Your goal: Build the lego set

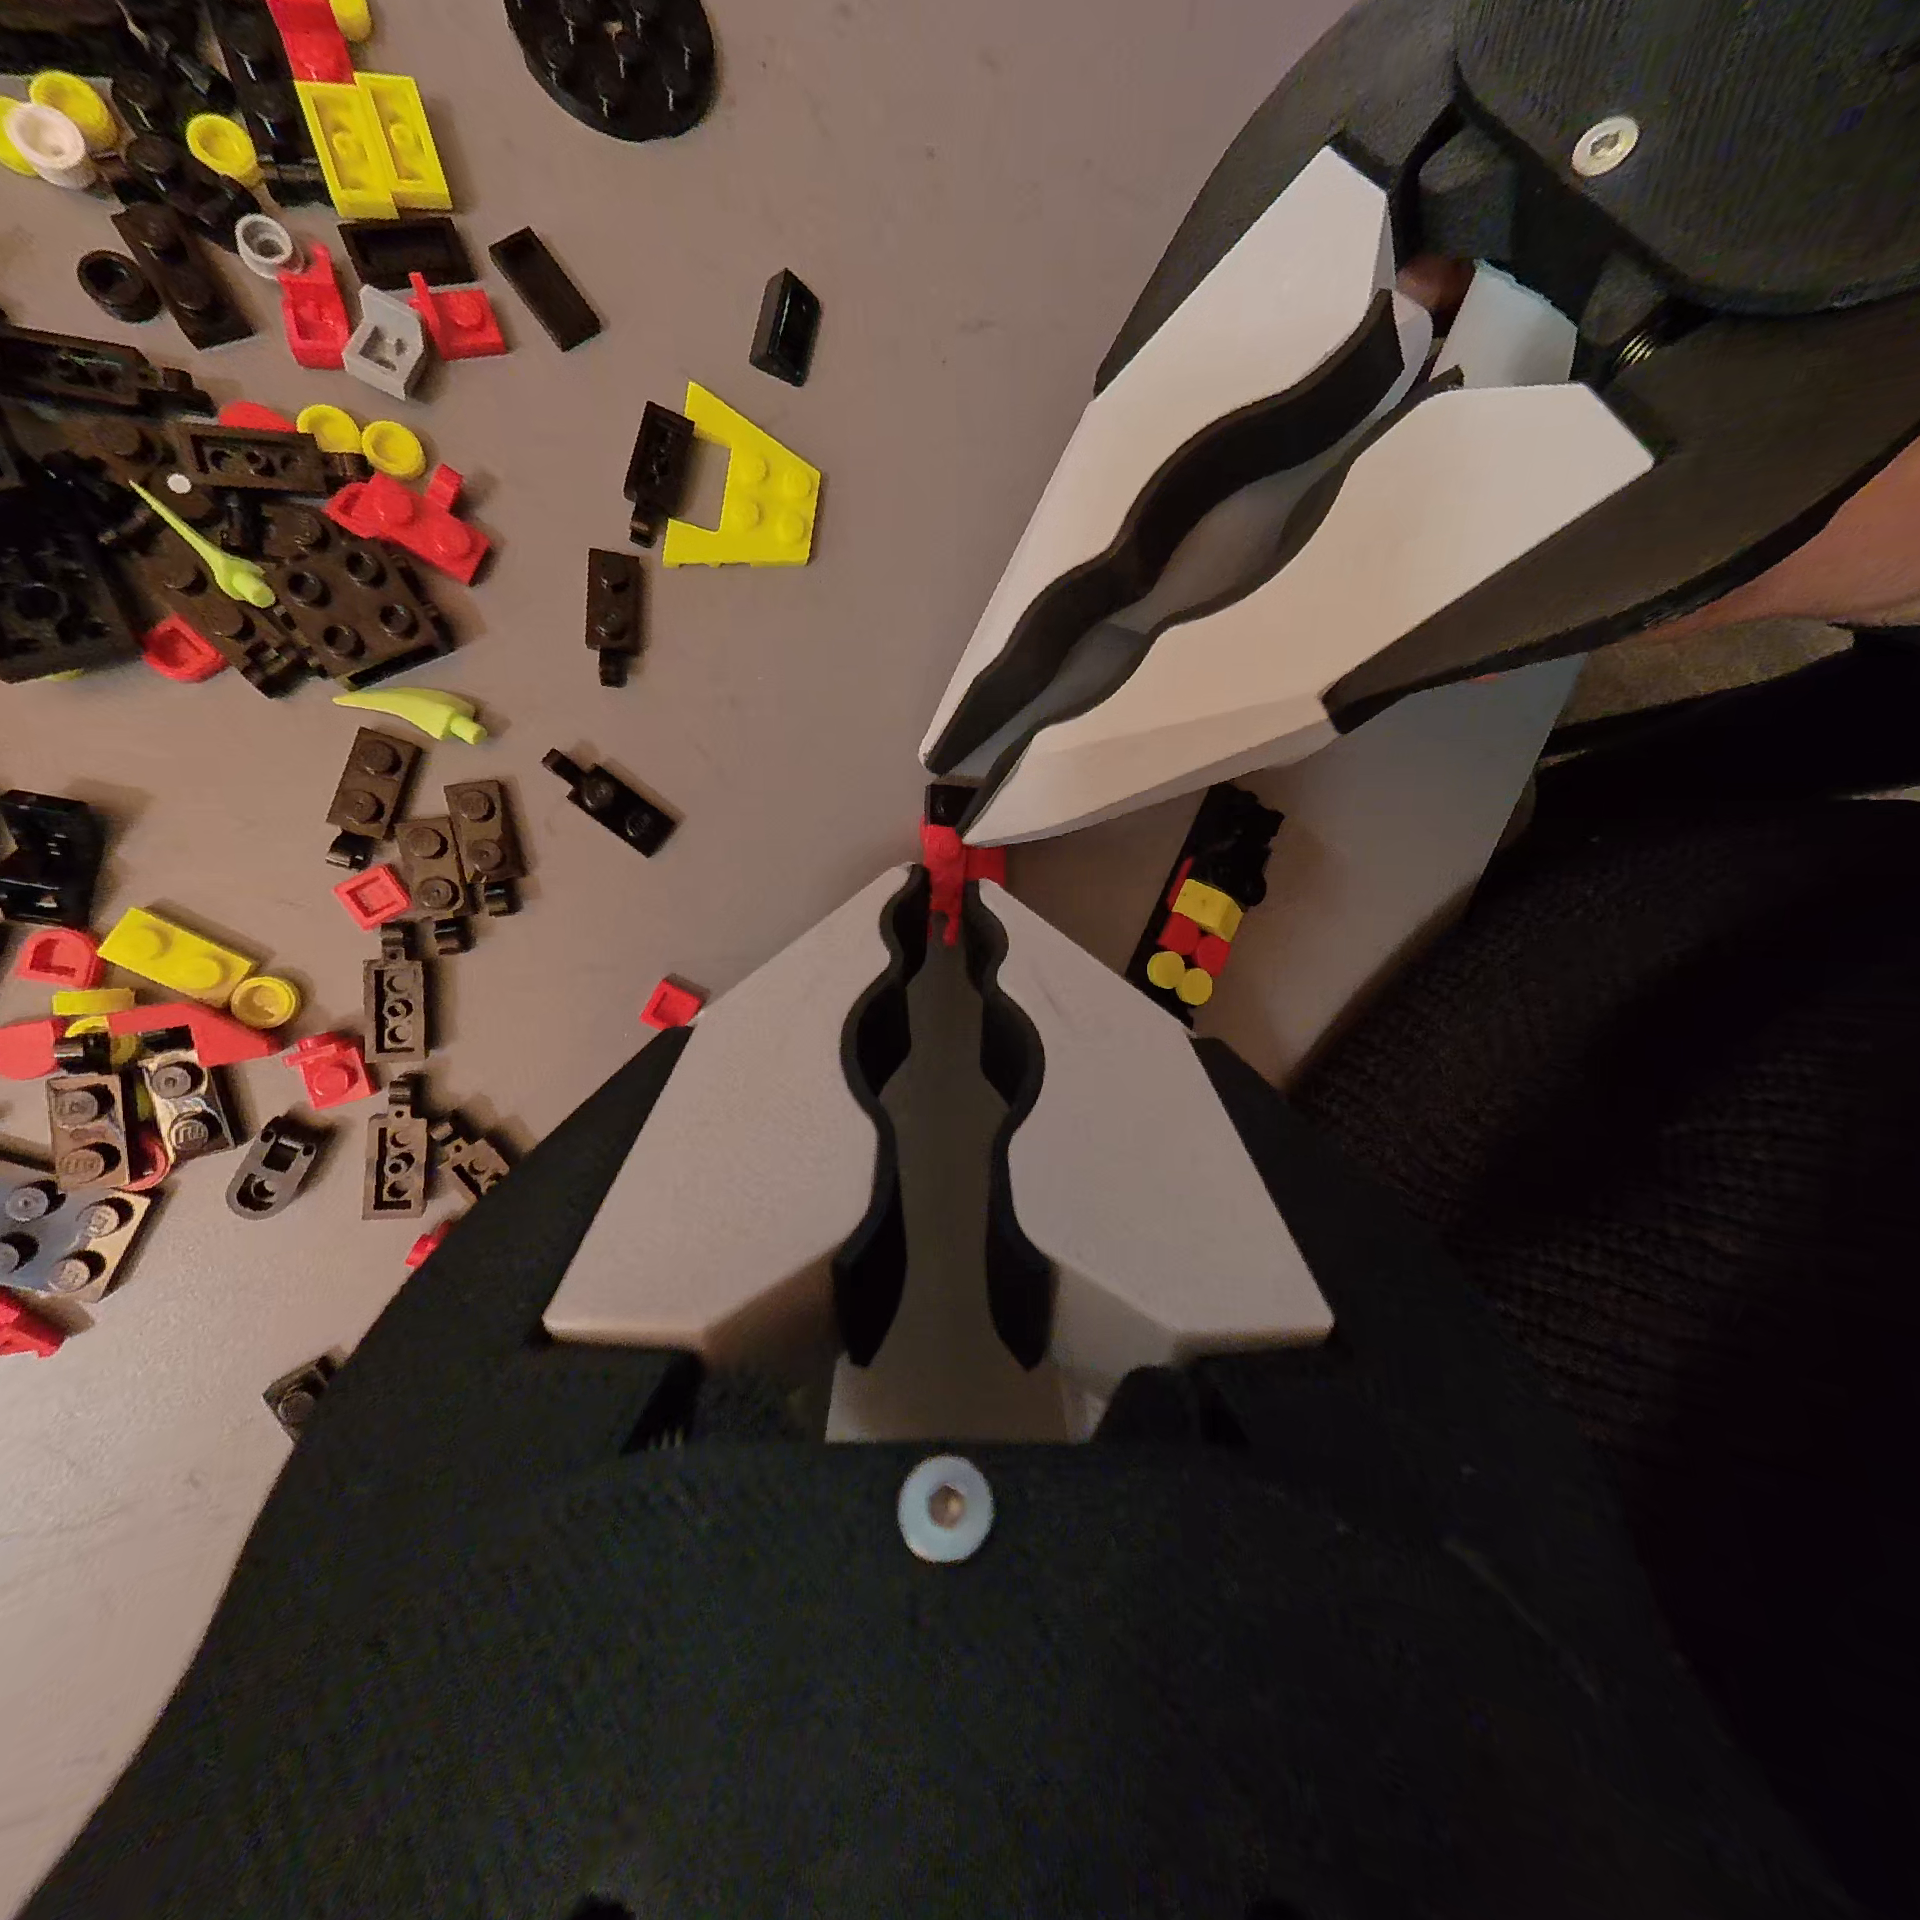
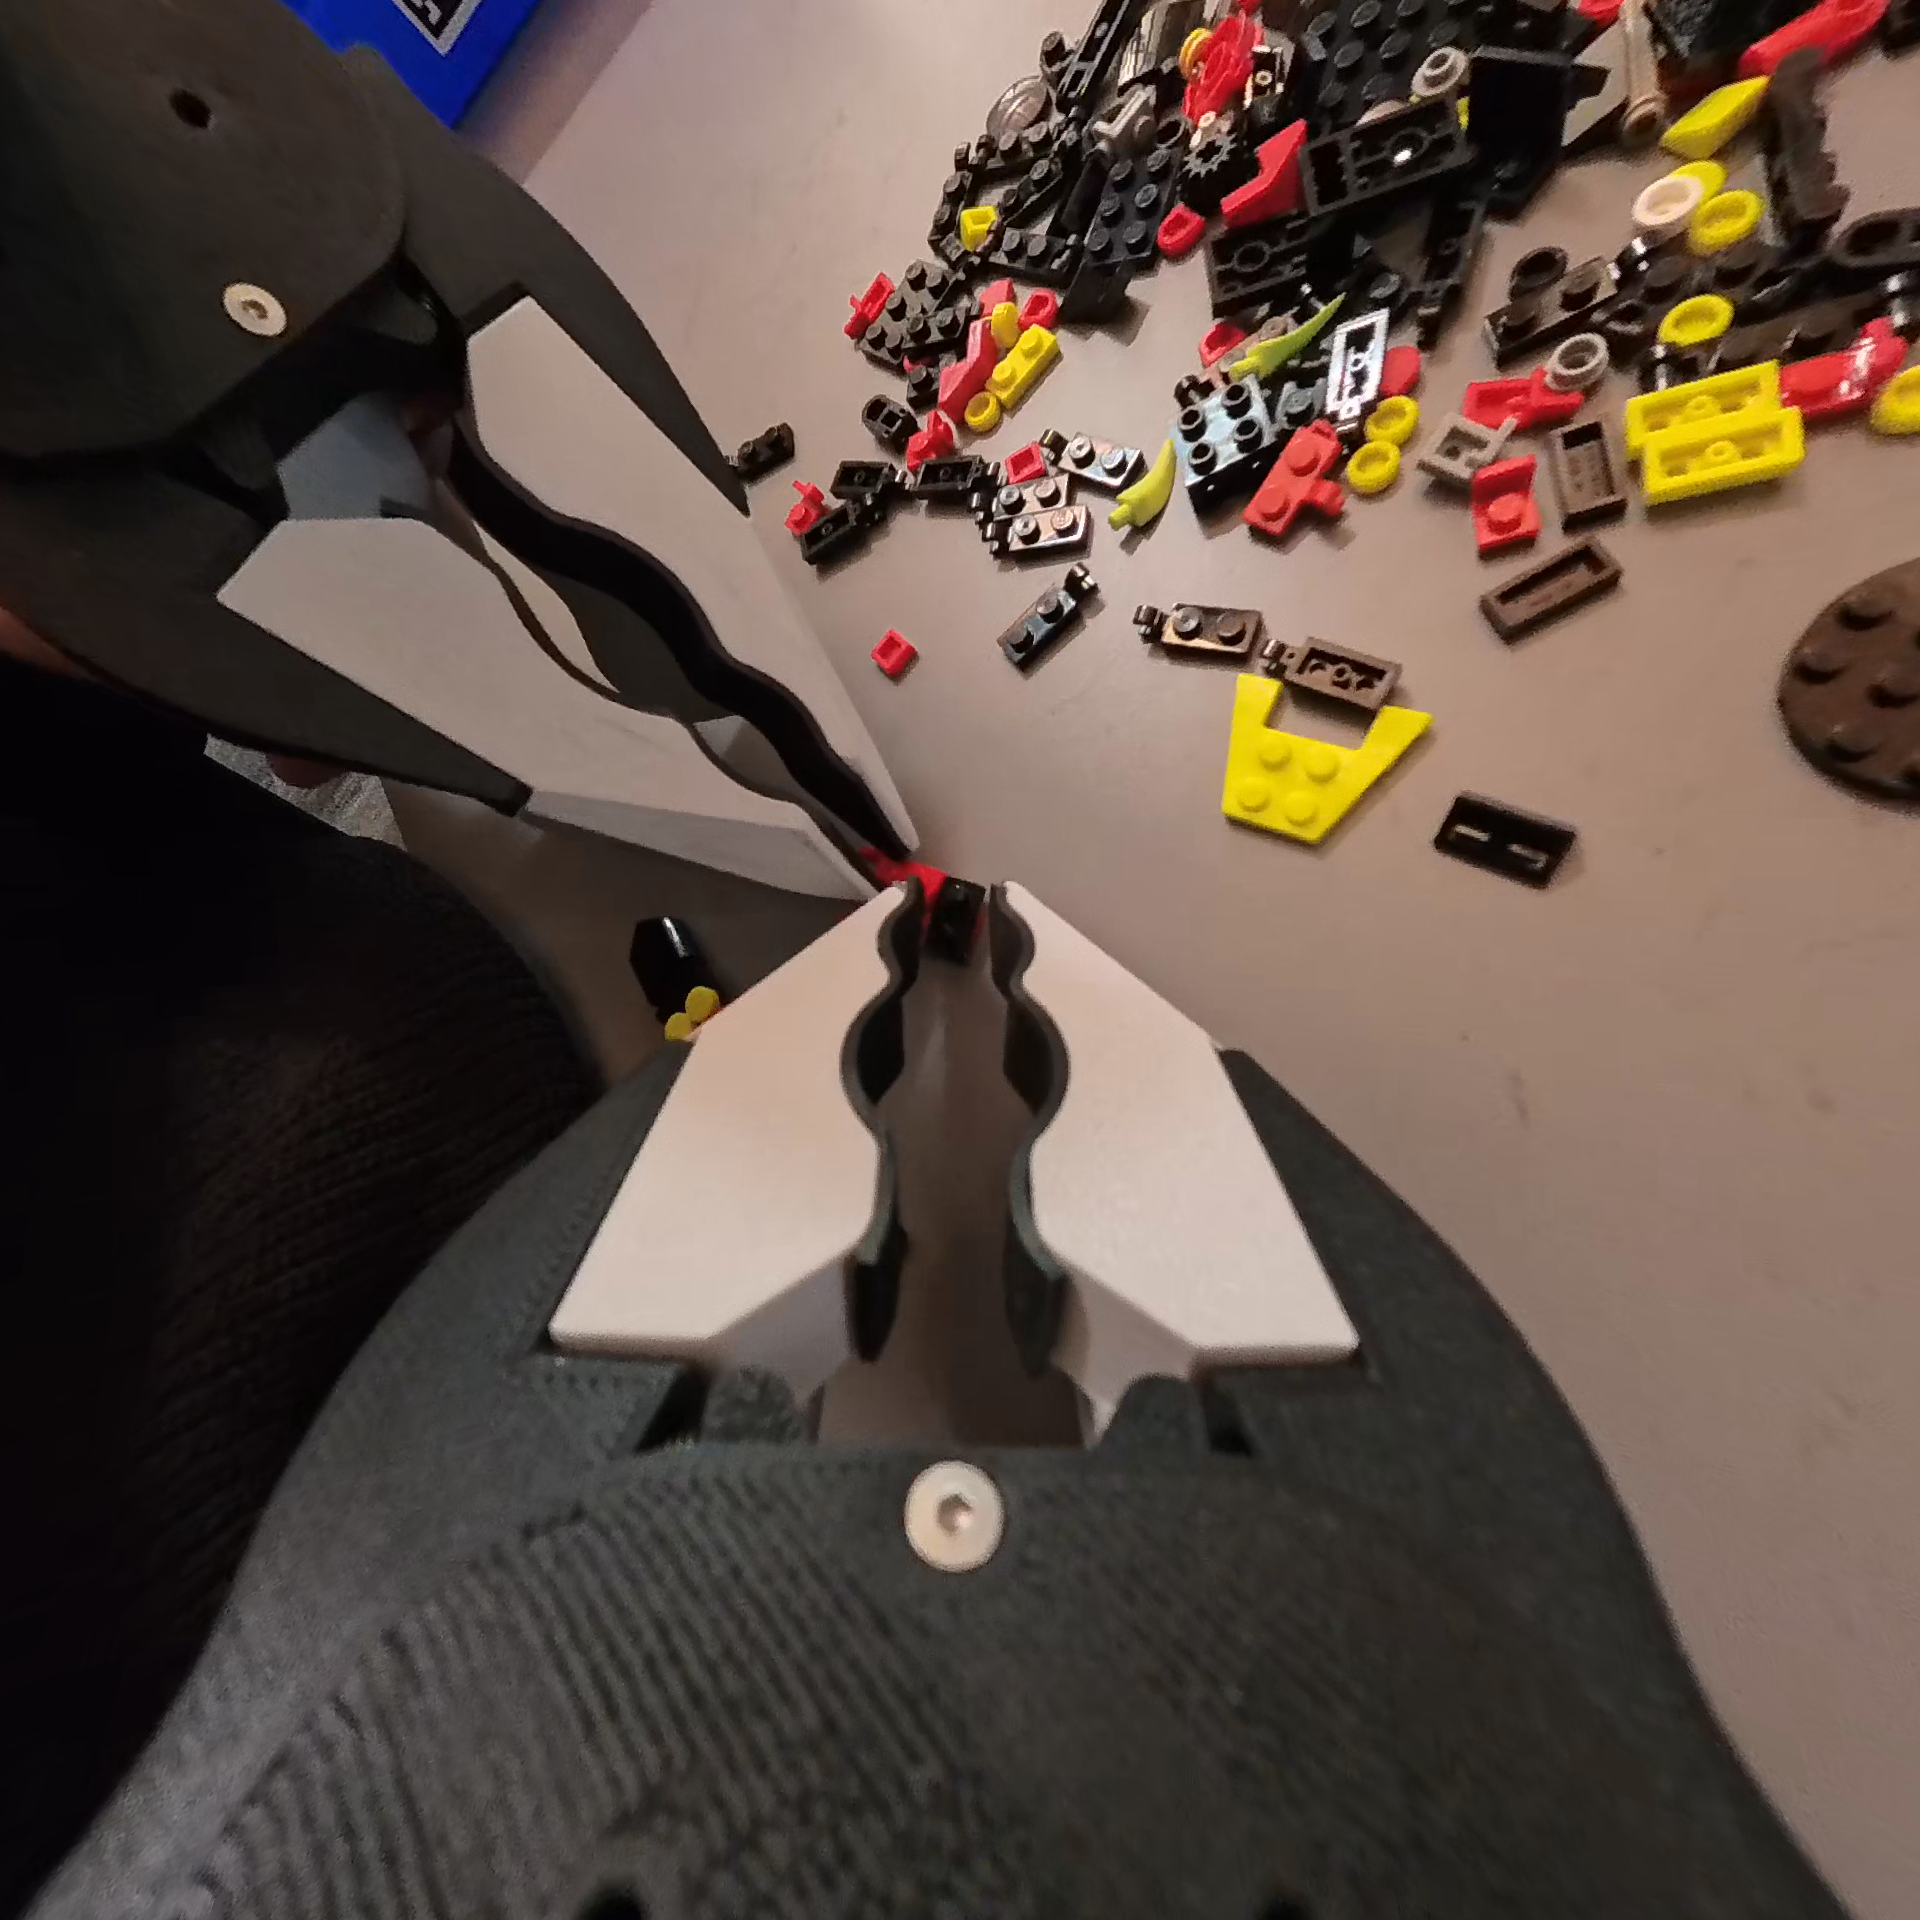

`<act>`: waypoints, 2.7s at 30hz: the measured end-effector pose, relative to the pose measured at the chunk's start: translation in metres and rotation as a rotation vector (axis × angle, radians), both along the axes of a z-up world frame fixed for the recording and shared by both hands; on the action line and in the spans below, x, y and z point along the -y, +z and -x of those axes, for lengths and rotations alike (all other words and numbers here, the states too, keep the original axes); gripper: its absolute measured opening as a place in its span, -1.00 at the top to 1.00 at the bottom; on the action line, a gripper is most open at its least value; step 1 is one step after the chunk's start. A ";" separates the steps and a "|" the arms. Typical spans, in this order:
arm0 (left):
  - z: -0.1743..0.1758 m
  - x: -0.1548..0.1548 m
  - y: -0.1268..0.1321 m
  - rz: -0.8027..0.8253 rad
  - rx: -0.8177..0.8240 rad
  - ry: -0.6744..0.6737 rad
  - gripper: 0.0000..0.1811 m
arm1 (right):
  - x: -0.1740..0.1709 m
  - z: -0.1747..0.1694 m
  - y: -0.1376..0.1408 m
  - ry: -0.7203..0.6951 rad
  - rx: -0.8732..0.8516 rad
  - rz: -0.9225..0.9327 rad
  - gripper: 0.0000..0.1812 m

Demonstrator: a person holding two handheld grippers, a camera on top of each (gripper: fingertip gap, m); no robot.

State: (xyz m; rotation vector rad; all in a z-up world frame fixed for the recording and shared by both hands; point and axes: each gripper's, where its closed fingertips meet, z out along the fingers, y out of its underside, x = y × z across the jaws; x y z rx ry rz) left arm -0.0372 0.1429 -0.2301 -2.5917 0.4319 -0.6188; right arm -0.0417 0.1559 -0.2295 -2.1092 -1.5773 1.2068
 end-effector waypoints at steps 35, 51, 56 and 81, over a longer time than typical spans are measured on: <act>0.007 0.000 0.004 0.010 0.109 0.037 0.87 | 0.005 0.001 -0.001 0.030 0.022 -0.032 0.92; 0.003 -0.002 0.002 0.016 0.149 0.046 0.98 | 0.005 0.001 -0.001 0.034 0.019 -0.043 0.92; 0.003 -0.002 0.001 0.022 0.146 0.045 0.99 | 0.006 0.001 -0.001 0.038 0.018 -0.044 0.92; 0.001 -0.002 0.000 0.011 0.116 0.038 1.00 | 0.004 0.001 -0.001 0.037 0.013 -0.060 0.93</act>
